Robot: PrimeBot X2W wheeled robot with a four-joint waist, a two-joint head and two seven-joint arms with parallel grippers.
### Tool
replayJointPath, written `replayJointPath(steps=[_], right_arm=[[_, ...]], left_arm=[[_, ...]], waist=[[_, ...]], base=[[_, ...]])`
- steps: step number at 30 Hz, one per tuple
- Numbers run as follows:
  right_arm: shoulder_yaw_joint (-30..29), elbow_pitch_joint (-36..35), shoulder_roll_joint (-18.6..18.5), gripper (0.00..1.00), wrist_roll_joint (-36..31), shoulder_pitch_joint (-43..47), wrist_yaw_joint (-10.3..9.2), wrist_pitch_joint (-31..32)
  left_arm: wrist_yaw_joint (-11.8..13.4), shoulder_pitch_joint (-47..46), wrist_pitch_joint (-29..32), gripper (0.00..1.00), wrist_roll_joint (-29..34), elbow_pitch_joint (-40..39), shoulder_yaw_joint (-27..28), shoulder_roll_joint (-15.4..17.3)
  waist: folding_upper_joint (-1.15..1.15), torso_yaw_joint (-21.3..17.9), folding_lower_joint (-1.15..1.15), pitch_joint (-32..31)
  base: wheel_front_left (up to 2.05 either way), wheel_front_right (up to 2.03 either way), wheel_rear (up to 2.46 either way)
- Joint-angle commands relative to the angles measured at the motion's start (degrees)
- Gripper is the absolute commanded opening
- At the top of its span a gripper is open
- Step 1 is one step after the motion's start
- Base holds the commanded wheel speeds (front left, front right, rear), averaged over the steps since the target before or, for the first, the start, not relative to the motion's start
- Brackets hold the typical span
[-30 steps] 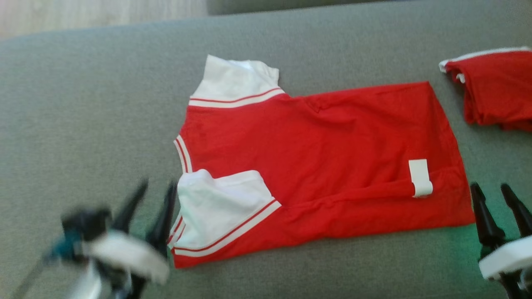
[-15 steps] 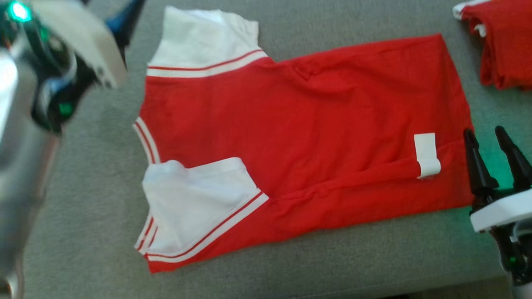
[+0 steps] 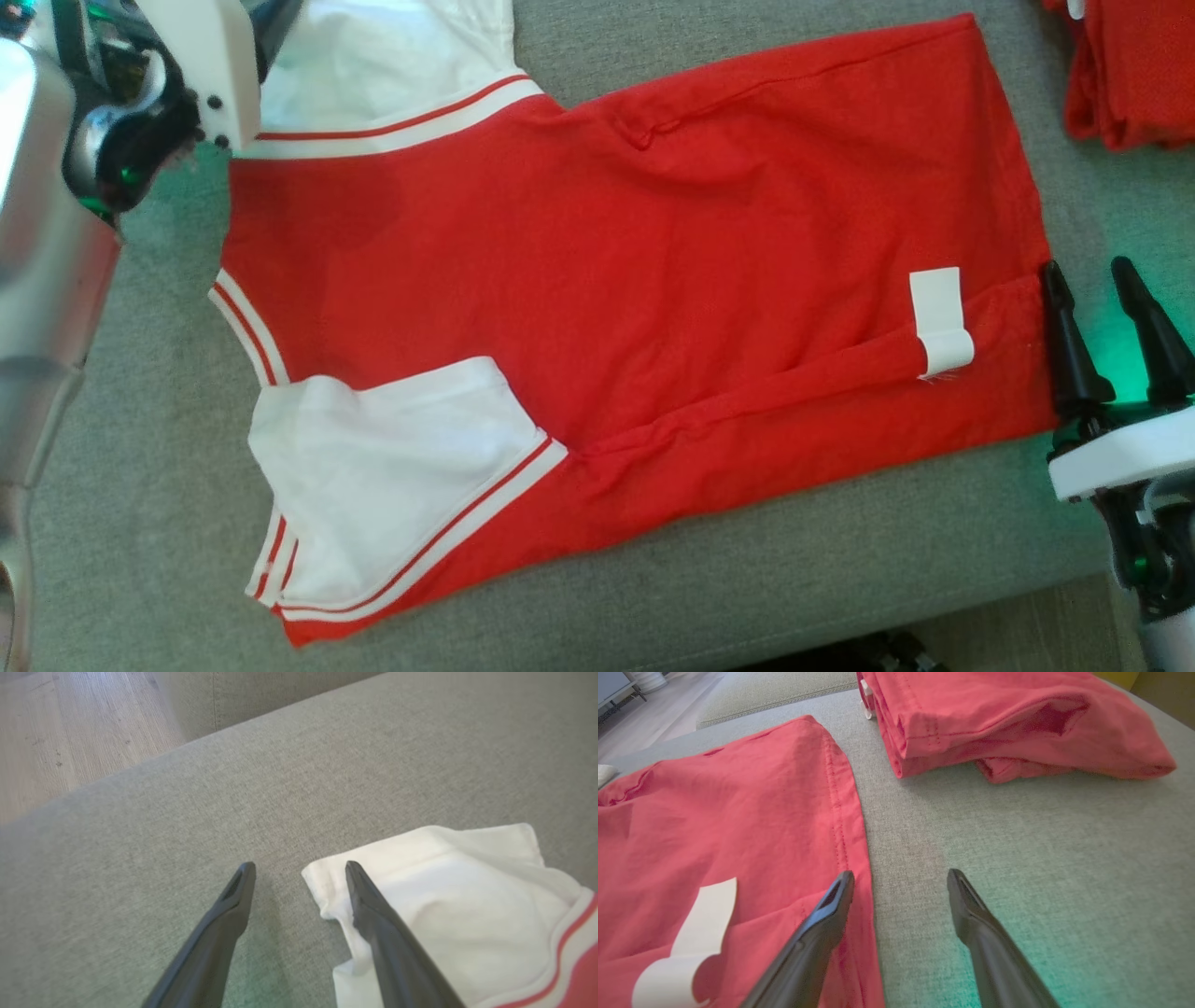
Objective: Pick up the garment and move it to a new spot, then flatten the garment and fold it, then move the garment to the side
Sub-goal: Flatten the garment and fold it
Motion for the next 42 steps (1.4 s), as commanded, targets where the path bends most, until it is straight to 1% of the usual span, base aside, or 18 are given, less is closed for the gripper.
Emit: replayJointPath(steps=[1,8,15,16,17,18,19,20,23,25,26,31,34,37,42], right_arm=[[0.77,-1.1,-0.73,1.0,0.12,0.04,-0.05,-0.71],[0.67,0.08,-0.6,1.0,0.22,-0.73,-0.05,-1.7],[1.04,0.08,-0.67,1.0,0.08,-1.76,-0.05,-1.89],[1.11,0.08,-0.73,1.0,0.08,-1.89,-0.05,-1.9],[1.13,0.08,-0.79,1.0,0.1,-2.0,-0.05,-1.91],[1.12,0.09,-0.83,1.0,0.11,-2.08,-0.05,-1.93],[1.08,0.1,-0.88,1.0,0.13,-2.12,-0.05,-1.96],[1.0,0.17,-0.96,1.0,0.17,-2.17,-0.05,-2.04],[0.81,0.4,-0.93,1.0,0.12,-2.24,-0.05,-2.18],[0.84,0.48,-0.92,1.0,0.0,-2.46,-0.05,-2.24],[0.84,0.48,-0.92,1.0,0.0,-2.46,-0.05,-2.24],[2.3,0.48,-1.14,1.0,-0.33,-4.71,-0.05,-1.34],[3.99,1.22,-1.65,1.0,-0.63,-7.8,-0.05,1.34],[6.01,2.71,-2.01,1.0,-0.21,-12.57,-0.05,5.35],[9.45,8.33,-2.66,1.0,-0.19,-21.98,-0.05,10.84]], left_arm=[[-0.3,-2.63,0.41,1.0,-0.37,-1.43,1.16,2.97],[-0.32,-1.46,1.16,1.0,-3.3,-2.86,-2.47,4.56],[-0.32,-1.69,-0.38,1.0,-4.85,-3.46,-5.29,5.22],[-0.32,-1.85,-0.57,0.91,-5.21,-3.51,-5.67,5.23],[-0.32,-2.03,-0.74,0.69,-5.58,-3.53,-6.01,5.27],[-0.32,-2.21,-0.91,0.42,-5.89,-3.58,-6.42,5.37],[-0.32,-2.36,-1.05,0.31,-6.23,-3.59,-6.82,5.46],[-0.32,-2.67,-1.44,0.0,-6.95,-3.83,-7.77,5.71],[-0.32,-3.22,-2.51,0.0,-8.08,-4.54,-9.31,6.36],[-0.33,-4.03,-4.6,0.0,-7.77,-5.36,-10.49,7.13],[-0.33,-4.03,-4.6,0.0,-7.77,-5.36,-10.49,7.13],[-0.33,-6.83,-12.92,0.0,-5.08,-5.84,-13.27,8.77],[-0.33,-8.3,-17.21,0.0,-4.08,-4.63,-14.35,8.93],[-0.33,-9.46,-20.51,0.0,-3.71,-3.57,-15.71,9.05],[-0.33,-11.46,-25.01,0.0,-2.89,-1.87,-17.85,9.12]], waist=[[0.0,0.0,0.0,0.06],[0.0,0.36,0.0,0.09],[0.0,0.33,0.0,0.8],[0.0,0.27,0.0,0.93],[0.0,0.21,0.0,1.04],[0.0,0.14,0.0,1.12],[0.0,0.07,0.0,1.17],[0.0,-0.05,0.0,1.19],[0.0,-0.21,0.0,0.9],[0.0,-0.27,0.0,0.47],[0.0,-0.27,0.0,0.47],[0.0,-0.14,0.0,-1.09],[0.0,-0.18,0.0,-1.88],[0.0,-0.4,0.0,-2.55],[0.0,-0.28,0.0,-2.87]], base=[[0.0,0.0,0.0],[0.0,0.0,0.0],[0.0,0.0,0.0],[0.0,0.0,0.0],[0.0,0.0,0.0],[0.0,0.0,0.0],[0.0,0.0,0.0],[0.0,0.0,0.0],[0.0,0.0,0.0],[0.0,0.0,0.0],[0.0,0.0,0.0],[0.0,0.0,0.0],[0.0,0.0,0.0],[0.0,0.0,0.0],[0.0,0.0,0.0]])
